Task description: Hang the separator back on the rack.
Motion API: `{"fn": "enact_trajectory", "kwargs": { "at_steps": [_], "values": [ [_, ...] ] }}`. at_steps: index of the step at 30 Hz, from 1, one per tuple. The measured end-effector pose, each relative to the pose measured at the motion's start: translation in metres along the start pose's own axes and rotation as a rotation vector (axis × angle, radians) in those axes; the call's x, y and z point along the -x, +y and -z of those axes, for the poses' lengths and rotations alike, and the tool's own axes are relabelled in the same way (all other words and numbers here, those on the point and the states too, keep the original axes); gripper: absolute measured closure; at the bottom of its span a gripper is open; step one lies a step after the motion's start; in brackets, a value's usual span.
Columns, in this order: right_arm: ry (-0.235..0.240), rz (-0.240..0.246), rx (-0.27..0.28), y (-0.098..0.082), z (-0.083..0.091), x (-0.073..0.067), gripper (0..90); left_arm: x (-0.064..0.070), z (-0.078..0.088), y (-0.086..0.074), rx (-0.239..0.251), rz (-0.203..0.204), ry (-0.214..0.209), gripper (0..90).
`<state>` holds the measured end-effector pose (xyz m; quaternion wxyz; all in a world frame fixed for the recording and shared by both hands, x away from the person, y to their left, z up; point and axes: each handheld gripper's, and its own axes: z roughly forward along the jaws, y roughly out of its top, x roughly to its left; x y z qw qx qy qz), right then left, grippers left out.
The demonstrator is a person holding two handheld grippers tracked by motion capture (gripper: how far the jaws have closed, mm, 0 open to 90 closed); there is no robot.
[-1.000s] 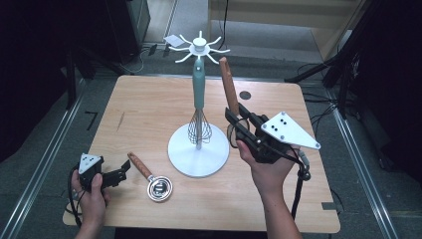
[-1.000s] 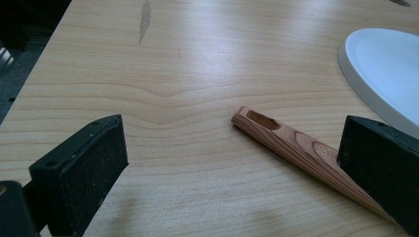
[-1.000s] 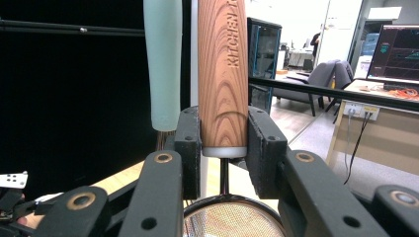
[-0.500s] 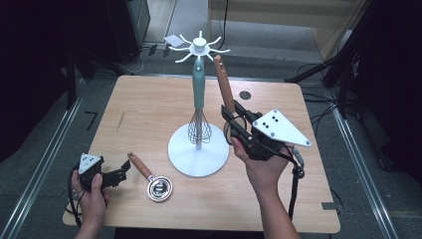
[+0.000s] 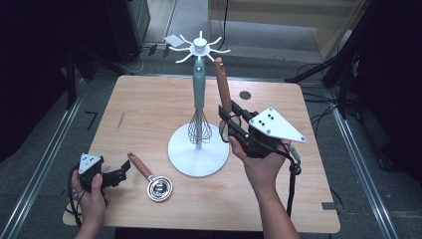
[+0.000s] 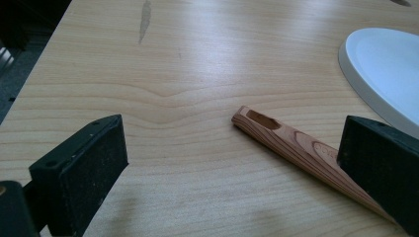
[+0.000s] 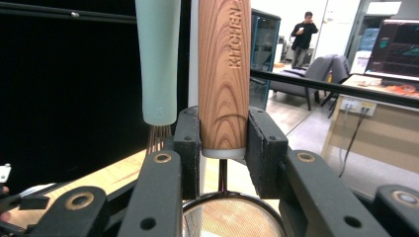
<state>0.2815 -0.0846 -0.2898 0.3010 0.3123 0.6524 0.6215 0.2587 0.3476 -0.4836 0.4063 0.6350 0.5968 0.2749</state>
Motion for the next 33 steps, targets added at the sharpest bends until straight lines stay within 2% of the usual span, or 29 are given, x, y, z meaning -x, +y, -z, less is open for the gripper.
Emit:
{"fn": "enact_trajectory", "kwargs": {
  "at_steps": [4, 13, 15, 23, 29, 33],
  "values": [
    [0.023, -0.020, 0.000, -0.001, -0.003, 0.001, 69.9, 0.000, 0.000, 0.000, 0.001, 0.000, 0.001, 0.0],
    [0.031, -0.022, -0.010, -0.001, -0.004, 0.005, 65.7, 0.000, 0.000, 0.000, 0.001, 0.000, 0.000, 0.0],
    [0.040, -0.030, -0.010, -0.001, -0.003, 0.005, 68.1, 0.000, 0.000, 0.000, 0.000, -0.002, 0.001, 0.0],
    [0.022, -0.015, -0.017, 0.003, -0.002, 0.009, 89.9, 0.000, 0.000, 0.000, 0.000, 0.000, -0.001, 0.0],
    [0.025, -0.023, -0.016, 0.006, -0.007, 0.014, 90.0, 0.000, 0.000, 0.000, 0.001, 0.001, 0.000, 0.0],
    [0.028, -0.039, 0.006, 0.016, -0.011, 0.020, 90.0, 0.000, 0.000, 0.000, 0.001, 0.002, 0.000, 0.0]
  ]
}}
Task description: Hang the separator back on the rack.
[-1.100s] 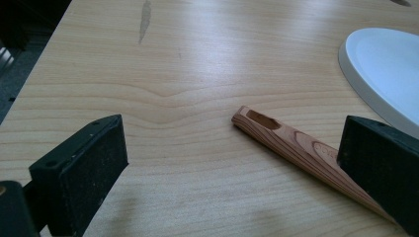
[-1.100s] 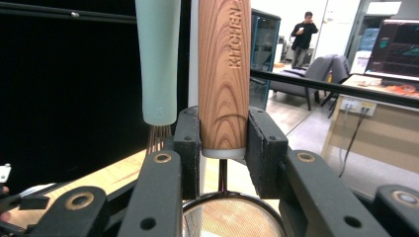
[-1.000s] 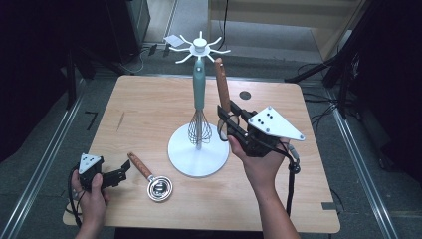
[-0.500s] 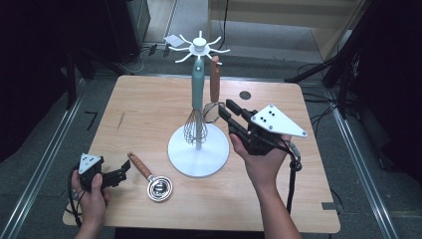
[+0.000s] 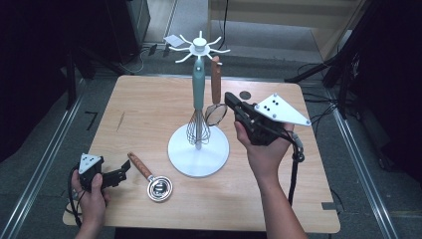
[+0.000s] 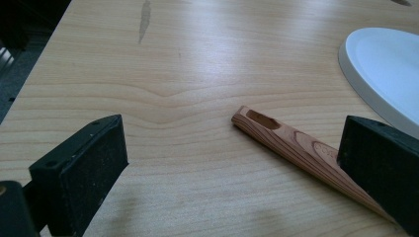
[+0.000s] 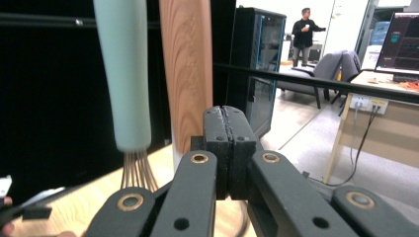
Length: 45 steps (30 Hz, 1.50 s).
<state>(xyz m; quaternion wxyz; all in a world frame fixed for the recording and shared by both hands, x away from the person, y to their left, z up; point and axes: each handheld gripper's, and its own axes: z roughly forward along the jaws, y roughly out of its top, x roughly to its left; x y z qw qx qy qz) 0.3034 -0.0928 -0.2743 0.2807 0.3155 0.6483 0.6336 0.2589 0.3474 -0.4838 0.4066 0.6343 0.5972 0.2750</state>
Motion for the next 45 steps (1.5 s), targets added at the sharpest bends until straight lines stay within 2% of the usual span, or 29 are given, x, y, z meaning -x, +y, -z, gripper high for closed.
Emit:
{"fn": "enact_trajectory", "kwargs": {
  "at_steps": [5, 9, 16, 19, 24, 40, 45],
  "values": [
    [0.002, 0.020, 0.032, 0.021, -0.005, 0.002, 90.0, 0.000, 0.000, 0.000, 0.000, 0.001, 0.000, 0.0],
    [0.013, 0.017, 0.071, 0.034, -0.008, 0.002, 90.0, 0.000, 0.000, 0.000, 0.000, 0.001, -0.001, 0.0],
    [0.017, 0.040, 0.121, 0.045, -0.017, 0.000, 90.0, 0.000, 0.000, 0.000, -0.002, 0.001, -0.001, 0.0],
    [0.042, 0.017, 0.143, 0.049, -0.018, 0.001, 90.0, -0.001, 0.000, 0.000, -0.005, -0.002, 0.000, 0.0],
    [0.058, 0.021, 0.135, 0.047, -0.018, -0.002, 90.0, 0.000, 0.000, 0.000, -0.004, -0.003, 0.000, 0.0],
    [0.100, 0.063, 0.121, 0.051, -0.022, -0.026, 90.0, 0.000, 0.000, 0.000, -0.004, -0.003, -0.003, 0.0],
    [0.124, 0.055, 0.111, 0.053, -0.023, -0.032, 90.0, 0.000, 0.000, 0.000, -0.004, -0.002, -0.003, 0.0]
  ]
}}
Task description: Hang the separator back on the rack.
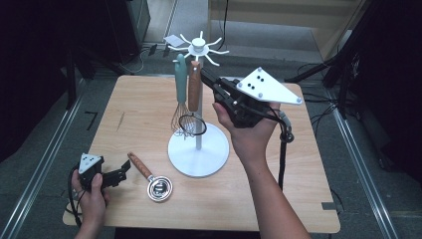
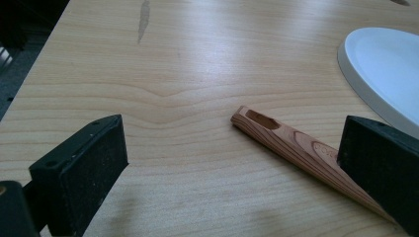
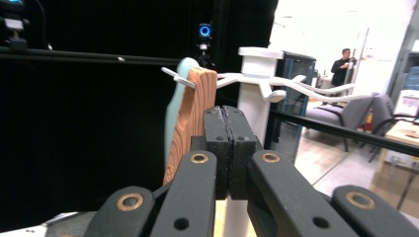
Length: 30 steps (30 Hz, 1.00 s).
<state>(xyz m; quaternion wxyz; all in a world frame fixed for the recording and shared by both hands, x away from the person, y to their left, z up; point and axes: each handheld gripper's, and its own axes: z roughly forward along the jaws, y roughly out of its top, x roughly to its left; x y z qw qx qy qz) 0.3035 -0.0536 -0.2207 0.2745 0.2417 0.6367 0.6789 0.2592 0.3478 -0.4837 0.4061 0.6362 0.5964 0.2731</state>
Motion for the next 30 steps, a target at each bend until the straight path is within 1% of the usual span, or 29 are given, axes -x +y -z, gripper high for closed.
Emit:
{"fn": "enact_trajectory", "kwargs": {
  "at_steps": [5, 13, 19, 23, 25, 30],
  "values": [
    [0.006, 0.008, -0.002, 0.0015, -0.0035, -0.0043, 90.0, 0.0002, 0.0001, -0.0001, 0.001, 0.001, 0.000, 0.0],
    [0.001, 0.011, -0.017, -0.0021, -0.0007, -0.0017, 90.0, 0.0003, 0.0000, -0.0001, 0.001, -0.005, -0.002, 0.0],
    [0.013, 0.001, -0.011, -0.0015, -0.0050, -0.0063, 90.0, 0.0004, 0.0001, -0.0001, 0.000, -0.005, -0.001, 0.0],
    [0.021, 0.010, -0.014, -0.0015, -0.0076, -0.0107, 90.0, 0.0003, 0.0003, -0.0002, 0.000, -0.004, -0.002, 0.0],
    [0.017, 0.012, -0.013, -0.0025, -0.0074, -0.0094, 87.7, 0.0002, 0.0004, -0.0003, 0.002, -0.004, -0.001, 0.0],
    [-0.001, 0.016, -0.032, -0.0080, -0.0029, -0.0032, 87.9, 0.0002, 0.0003, -0.0002, 0.003, -0.003, -0.001, 0.0]
  ]
}}
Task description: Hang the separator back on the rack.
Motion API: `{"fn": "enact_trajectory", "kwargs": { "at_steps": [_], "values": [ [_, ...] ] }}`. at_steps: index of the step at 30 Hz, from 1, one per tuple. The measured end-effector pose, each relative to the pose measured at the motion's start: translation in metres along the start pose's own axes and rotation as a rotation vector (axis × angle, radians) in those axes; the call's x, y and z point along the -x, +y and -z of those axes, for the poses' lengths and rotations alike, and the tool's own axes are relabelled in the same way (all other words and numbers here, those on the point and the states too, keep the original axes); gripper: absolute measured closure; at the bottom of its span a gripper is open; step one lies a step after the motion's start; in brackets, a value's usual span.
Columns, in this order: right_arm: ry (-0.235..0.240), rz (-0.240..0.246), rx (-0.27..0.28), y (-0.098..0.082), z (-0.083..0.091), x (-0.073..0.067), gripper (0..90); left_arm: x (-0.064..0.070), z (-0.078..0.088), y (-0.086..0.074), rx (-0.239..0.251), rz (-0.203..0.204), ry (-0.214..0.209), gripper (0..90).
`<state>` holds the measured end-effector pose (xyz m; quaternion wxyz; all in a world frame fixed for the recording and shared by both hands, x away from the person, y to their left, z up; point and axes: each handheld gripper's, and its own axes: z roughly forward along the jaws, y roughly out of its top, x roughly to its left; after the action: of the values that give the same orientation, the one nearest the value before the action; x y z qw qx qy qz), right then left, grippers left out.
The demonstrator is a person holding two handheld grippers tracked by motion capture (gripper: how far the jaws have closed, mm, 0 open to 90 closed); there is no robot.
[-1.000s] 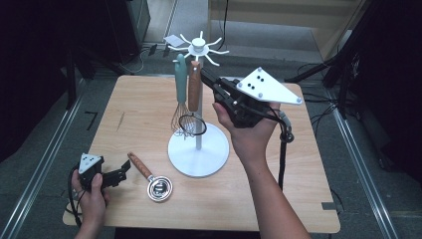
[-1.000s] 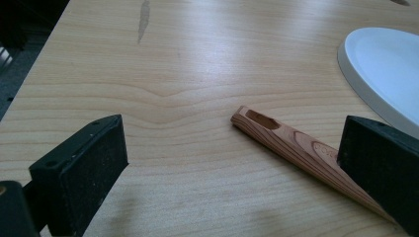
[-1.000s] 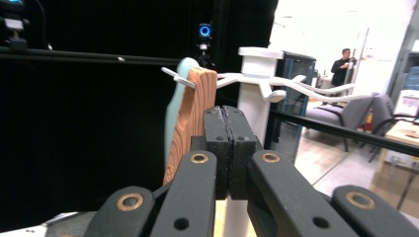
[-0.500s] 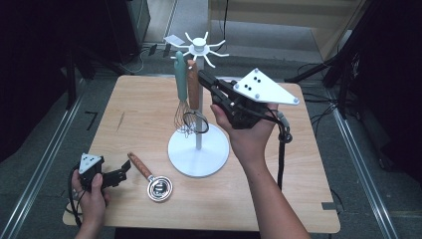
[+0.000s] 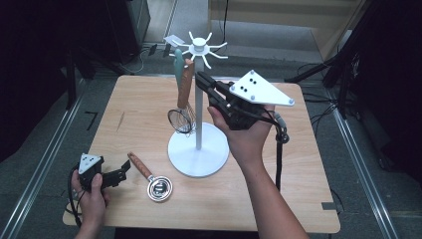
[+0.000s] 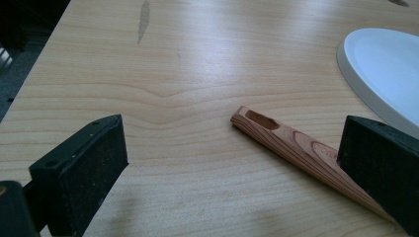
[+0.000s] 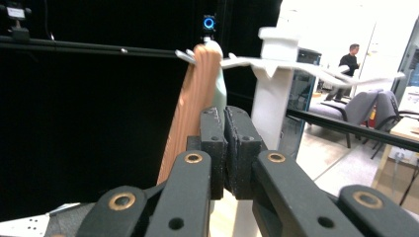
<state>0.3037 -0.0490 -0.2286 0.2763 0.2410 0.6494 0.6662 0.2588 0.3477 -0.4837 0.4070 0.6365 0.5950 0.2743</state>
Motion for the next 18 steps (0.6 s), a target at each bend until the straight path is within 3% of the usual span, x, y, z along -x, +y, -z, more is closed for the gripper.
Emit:
{"fn": "enact_trajectory", "kwargs": {
  "at_steps": [9, 18],
  "values": [
    [-0.042, -0.001, -0.023, -0.017, 0.017, 0.016, 87.4, 0.000, 0.000, 0.000, 0.003, -0.001, 0.001, 0.0],
    [-0.115, 0.013, -0.076, -0.045, 0.039, 0.033, 74.7, 0.000, 0.000, 0.000, 0.000, -0.005, 0.003, 0.0]
  ]
}}
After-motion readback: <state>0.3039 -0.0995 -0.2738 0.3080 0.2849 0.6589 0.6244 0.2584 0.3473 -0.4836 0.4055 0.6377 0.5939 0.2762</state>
